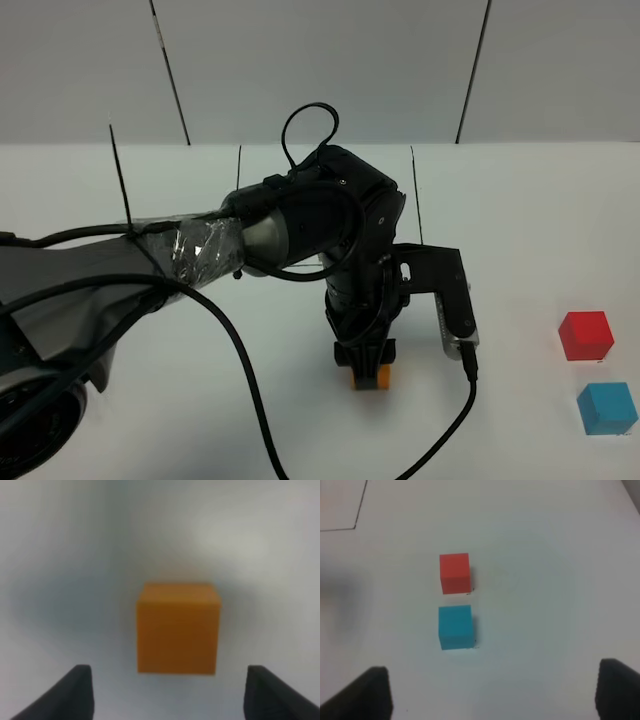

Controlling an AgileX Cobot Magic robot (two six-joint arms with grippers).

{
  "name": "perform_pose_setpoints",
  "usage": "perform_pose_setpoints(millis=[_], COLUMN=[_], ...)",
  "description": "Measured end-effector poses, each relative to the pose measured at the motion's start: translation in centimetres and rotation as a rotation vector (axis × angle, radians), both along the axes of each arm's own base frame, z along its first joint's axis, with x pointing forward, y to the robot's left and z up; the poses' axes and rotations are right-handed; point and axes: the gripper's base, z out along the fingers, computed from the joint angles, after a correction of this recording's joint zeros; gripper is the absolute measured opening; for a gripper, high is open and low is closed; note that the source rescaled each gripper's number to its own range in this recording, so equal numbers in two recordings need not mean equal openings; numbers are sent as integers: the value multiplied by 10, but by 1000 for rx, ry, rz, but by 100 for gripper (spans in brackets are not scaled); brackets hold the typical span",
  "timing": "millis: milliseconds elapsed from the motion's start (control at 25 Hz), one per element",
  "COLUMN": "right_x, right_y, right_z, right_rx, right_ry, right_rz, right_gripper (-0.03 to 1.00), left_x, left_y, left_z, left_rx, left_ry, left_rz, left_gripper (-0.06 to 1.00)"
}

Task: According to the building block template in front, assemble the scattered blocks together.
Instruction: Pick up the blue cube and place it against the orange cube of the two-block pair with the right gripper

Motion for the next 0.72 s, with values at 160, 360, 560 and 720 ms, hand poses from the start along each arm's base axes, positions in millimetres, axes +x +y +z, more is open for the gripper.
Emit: perform_pose_setpoints(millis=[160, 360, 560, 720], right_x=[0, 0, 0, 0], right_y=[0, 0, 0, 0], right_z=[0, 0, 0, 0], right_rx=[0, 0, -1, -1], right_ry=[0, 0, 0, 0], right_rz=[0, 0, 0, 0], right_gripper=[87, 87, 87, 87], left_x=[0, 10, 17, 13], left_y=[6, 9, 16, 22], left_z=[14, 36, 59, 87], left_rx=[85, 116, 105, 47], left_ry=[15, -85, -208, -257], left_rz=[45, 151, 323, 414], left_gripper=[53, 53, 53, 53])
